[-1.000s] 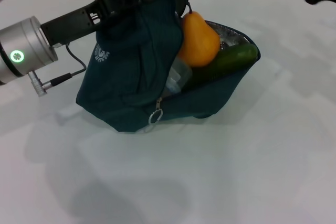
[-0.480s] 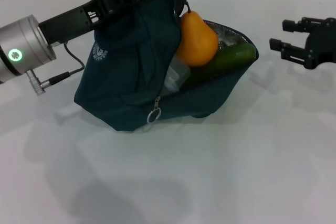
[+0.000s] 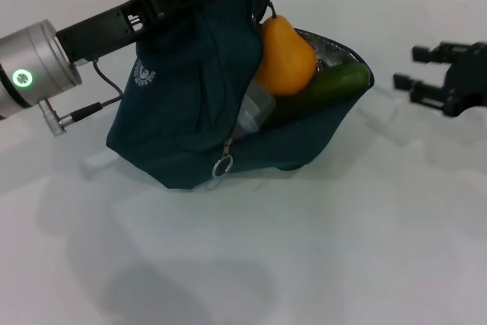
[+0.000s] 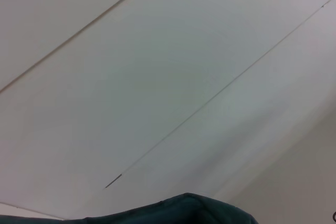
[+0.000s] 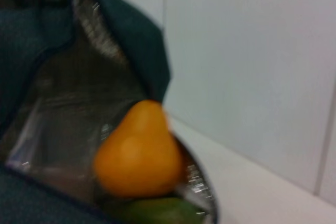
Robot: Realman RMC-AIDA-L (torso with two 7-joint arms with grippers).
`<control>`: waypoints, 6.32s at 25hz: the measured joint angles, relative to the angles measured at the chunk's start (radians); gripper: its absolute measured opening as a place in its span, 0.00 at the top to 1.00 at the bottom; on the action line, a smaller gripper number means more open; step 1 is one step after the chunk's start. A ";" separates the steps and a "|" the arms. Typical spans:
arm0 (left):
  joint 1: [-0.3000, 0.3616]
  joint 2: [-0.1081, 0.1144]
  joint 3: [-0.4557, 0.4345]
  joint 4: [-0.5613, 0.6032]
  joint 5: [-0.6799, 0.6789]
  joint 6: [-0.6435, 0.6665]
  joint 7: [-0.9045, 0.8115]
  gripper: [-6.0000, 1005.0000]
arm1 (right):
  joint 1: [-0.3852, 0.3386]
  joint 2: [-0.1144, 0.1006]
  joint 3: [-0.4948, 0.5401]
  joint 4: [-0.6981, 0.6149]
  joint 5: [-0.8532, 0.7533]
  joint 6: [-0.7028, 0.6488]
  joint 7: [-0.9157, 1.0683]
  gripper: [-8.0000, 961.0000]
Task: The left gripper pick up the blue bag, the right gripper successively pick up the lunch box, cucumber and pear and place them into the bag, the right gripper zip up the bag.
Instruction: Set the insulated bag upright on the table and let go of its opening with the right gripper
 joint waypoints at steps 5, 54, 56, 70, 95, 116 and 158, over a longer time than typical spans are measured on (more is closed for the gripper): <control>0.003 0.000 0.000 0.000 -0.008 0.000 0.001 0.95 | 0.015 0.055 -0.006 -0.019 -0.118 0.000 -0.002 0.46; -0.008 -0.001 0.001 -0.005 -0.011 0.000 0.015 0.95 | 0.260 0.076 0.185 0.231 -0.061 0.003 0.139 0.47; -0.009 -0.001 0.000 -0.006 -0.011 0.000 0.015 0.95 | 0.260 0.076 0.176 0.231 -0.062 0.010 0.140 0.47; -0.010 -0.003 0.000 -0.006 -0.011 -0.003 0.019 0.95 | 0.273 0.076 0.153 0.260 -0.065 0.068 0.148 0.48; -0.014 -0.002 0.000 -0.006 -0.015 -0.004 0.028 0.95 | 0.301 0.073 0.101 0.263 -0.075 0.110 0.186 0.93; -0.028 -0.006 0.230 -0.027 -0.141 0.006 0.022 0.95 | 0.113 0.054 0.364 -0.029 0.047 -0.341 0.418 0.99; 0.028 -0.002 0.533 -0.159 -0.426 -0.199 0.053 0.95 | 0.297 0.070 0.342 0.197 -0.152 -0.154 0.481 0.99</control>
